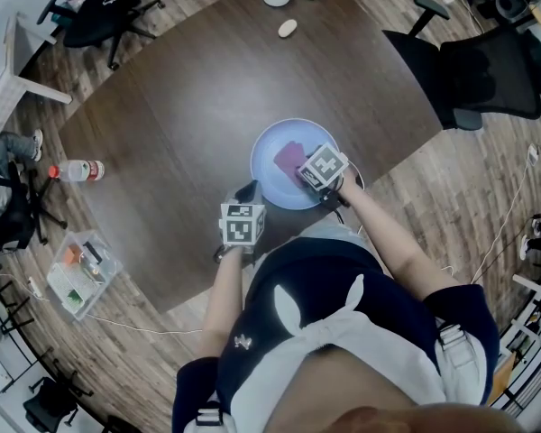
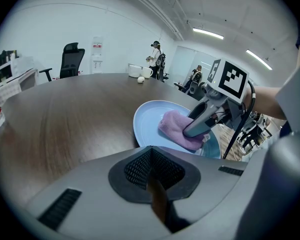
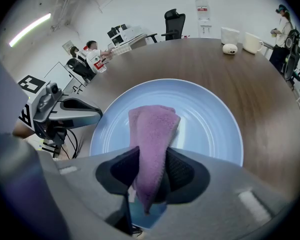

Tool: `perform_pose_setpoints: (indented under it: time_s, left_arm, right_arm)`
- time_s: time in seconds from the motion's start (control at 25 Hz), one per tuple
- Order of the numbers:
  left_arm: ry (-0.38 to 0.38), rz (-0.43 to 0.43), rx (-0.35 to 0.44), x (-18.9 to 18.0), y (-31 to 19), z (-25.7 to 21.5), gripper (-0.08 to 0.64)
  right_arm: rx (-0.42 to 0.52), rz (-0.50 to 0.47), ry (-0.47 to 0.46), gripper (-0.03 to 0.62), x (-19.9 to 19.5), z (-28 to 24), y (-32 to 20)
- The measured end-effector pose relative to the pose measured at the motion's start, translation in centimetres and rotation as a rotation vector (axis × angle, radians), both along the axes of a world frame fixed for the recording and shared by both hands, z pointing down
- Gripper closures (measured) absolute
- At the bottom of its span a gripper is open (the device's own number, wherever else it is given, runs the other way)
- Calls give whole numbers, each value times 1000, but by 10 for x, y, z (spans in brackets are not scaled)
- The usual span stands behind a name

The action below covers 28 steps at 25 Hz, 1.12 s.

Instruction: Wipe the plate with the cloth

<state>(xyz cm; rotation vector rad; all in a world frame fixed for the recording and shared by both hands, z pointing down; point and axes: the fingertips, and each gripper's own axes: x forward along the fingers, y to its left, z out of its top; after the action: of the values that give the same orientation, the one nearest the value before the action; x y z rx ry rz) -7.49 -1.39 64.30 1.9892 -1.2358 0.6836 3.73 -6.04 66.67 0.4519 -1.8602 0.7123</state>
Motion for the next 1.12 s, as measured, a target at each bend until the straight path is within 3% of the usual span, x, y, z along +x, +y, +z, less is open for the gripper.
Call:
perform_pose_setpoints:
  time_s: [1.12]
  left_arm:
    - [6,-1,3,0,-1,-2,555]
  right_arm:
    - [-43,-38,-87,443,-52,-4,32]
